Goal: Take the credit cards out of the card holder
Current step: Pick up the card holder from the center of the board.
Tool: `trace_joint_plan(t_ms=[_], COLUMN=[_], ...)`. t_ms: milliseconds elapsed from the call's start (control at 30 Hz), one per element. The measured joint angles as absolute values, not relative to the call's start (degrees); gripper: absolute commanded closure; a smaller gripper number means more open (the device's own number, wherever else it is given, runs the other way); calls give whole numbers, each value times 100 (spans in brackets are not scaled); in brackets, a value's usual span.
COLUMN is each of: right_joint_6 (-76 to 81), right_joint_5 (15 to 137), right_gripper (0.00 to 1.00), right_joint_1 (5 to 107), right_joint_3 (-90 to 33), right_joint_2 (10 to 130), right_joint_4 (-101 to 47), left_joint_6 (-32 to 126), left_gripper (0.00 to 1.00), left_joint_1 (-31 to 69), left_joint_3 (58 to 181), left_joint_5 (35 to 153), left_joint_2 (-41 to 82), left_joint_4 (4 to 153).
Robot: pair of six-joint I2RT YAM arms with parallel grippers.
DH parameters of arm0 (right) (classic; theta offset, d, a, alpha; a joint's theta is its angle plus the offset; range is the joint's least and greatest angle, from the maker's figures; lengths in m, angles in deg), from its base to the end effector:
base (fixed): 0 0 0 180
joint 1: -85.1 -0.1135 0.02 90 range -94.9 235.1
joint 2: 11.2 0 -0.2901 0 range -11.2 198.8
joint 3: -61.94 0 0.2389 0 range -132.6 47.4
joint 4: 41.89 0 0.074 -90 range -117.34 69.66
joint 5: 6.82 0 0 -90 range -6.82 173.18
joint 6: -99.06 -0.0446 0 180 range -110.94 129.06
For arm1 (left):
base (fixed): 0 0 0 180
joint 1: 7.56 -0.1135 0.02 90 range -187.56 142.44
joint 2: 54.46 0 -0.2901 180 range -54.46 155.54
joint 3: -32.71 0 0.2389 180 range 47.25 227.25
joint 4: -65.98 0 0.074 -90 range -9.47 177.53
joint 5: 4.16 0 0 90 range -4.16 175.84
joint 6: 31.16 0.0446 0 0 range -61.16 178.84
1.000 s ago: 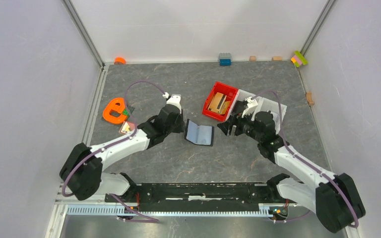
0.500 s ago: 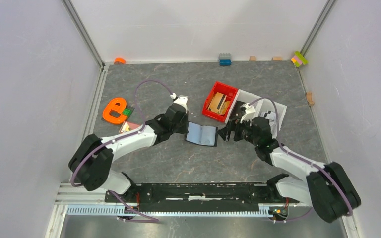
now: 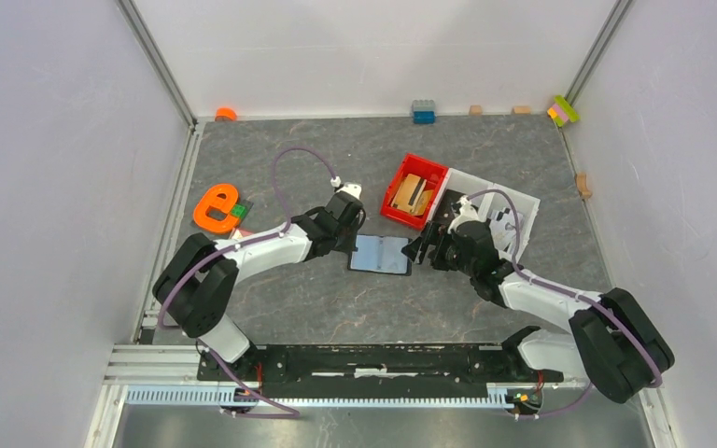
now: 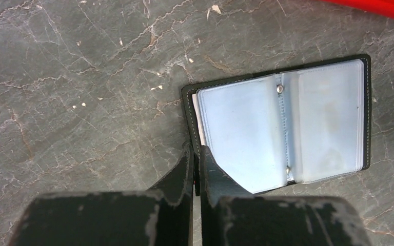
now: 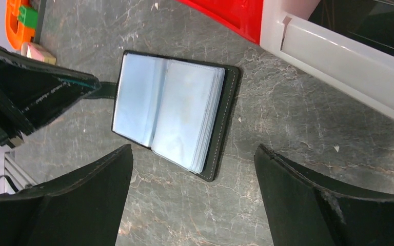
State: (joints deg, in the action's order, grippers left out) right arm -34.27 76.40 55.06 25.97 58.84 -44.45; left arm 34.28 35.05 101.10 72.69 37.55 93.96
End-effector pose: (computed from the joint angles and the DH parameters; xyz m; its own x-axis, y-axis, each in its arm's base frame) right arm 0.1876 0.1145 0.1905 -0.7300 0.3650 -0.5778 -0.1145 0.7682 0.6299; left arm 0.2439 -0.2105 0.2157 -0.7554 0.1449 -0.6391 0.2653 0.9594 -0.0960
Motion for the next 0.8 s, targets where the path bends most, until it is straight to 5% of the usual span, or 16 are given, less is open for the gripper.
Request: trace_joint_plan(t_ms=[267,367,600,800], right_joint_6=[-3723,-3718,-3718,-3712], right_joint_5=[7983,7987,7981,7976], right_gripper=[10,10,12,13], right_joint_1=[5353,5305,5244,5128], right_joint_3=[2483,2424,2394,2311], right_joint_2=[6088,6190,6335,6516], right_joint_4=[-4327,-4305,-4313,-4311], left_joint_6=[3398,3369,3363,3336], left_gripper=[43,39,48,85], left_joint_1=[3505,3488,3346,3289], left_joint_3=[10239,10289,10726,10956], left_joint_5=[7282,7293,7634,8021], left_joint_2=[3820,3884,4570,4811], left_joint_4=[9549,9586,9960,10080])
